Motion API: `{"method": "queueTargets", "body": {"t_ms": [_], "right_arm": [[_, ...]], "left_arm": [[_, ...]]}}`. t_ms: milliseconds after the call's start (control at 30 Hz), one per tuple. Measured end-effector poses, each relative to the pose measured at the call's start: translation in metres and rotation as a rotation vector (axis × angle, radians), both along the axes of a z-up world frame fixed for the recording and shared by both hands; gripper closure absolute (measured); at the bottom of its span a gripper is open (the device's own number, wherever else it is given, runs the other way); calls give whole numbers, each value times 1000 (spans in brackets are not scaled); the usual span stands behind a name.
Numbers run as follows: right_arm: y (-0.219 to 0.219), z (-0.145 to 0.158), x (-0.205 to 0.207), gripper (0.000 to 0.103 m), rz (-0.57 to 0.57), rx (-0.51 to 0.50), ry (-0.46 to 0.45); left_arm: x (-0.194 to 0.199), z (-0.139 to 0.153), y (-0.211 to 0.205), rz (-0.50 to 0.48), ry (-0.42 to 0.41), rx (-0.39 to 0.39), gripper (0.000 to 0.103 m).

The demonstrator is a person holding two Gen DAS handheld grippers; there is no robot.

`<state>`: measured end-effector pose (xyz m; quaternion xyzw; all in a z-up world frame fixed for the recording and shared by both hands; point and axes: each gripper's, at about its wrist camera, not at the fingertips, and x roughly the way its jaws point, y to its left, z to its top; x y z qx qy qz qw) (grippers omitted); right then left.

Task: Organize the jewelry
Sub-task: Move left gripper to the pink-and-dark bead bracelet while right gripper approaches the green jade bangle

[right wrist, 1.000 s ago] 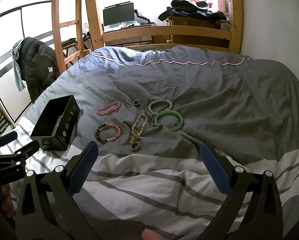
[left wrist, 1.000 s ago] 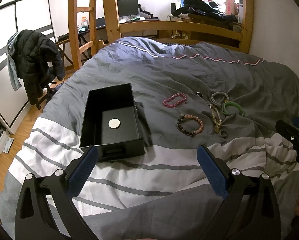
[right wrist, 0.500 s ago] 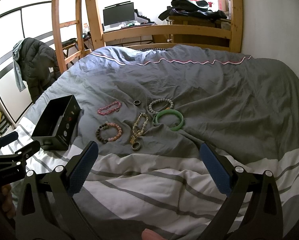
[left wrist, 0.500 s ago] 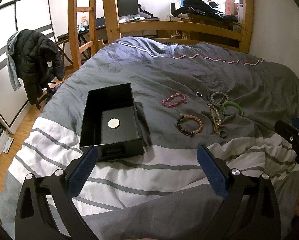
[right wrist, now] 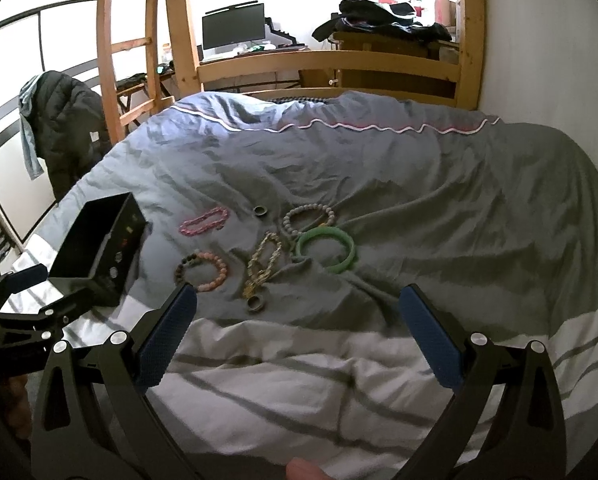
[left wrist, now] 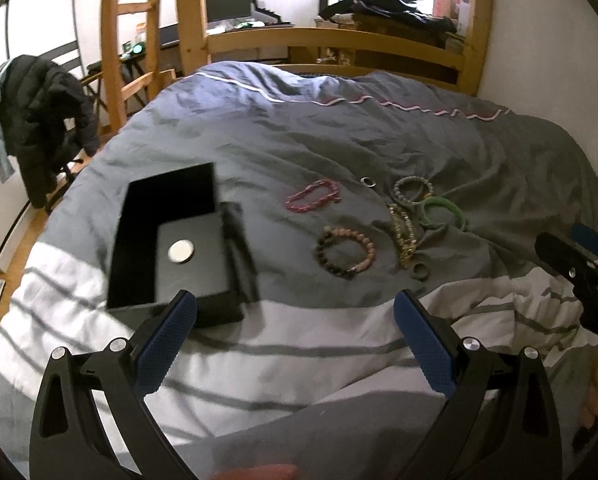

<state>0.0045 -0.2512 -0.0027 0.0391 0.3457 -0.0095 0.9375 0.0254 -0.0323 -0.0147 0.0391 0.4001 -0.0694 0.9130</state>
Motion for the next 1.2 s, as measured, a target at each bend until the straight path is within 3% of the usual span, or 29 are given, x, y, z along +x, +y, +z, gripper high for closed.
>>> {"method": "queueTargets", "body": {"t_ms": [200,333,567,700,767,800,1000,1067,1200], "right_arm": [[-22,-5,36,3,-4,38,34],[-25,-15,65,3,23,35,67],[-31,-32,115,3,65,84,90],[-34,-54,138,5,74,117,129],[-35,-67,143,21,87,154,162],[-34,-73,144,24,88,155,175],[-21,-108,153,52,103,65,266],[-19,-114,156,56,106,49,269],[-10,-114,154,77,139,24,261]], "left_arm": [[28,-16,-35,-110,8,24,6],[49,-36,-53,-179,54,-17,7],[81,-66,-62,-209,124,-72,48],[98,-85,-61,-205,158,-83,57],[101,-92,-60,-215,180,-98,73],[103,-97,-59,-219,196,-109,75],[115,-114,-56,-216,251,-139,78],[119,-118,-55,-219,280,-158,78],[120,-119,-54,-214,286,-169,80]]}}
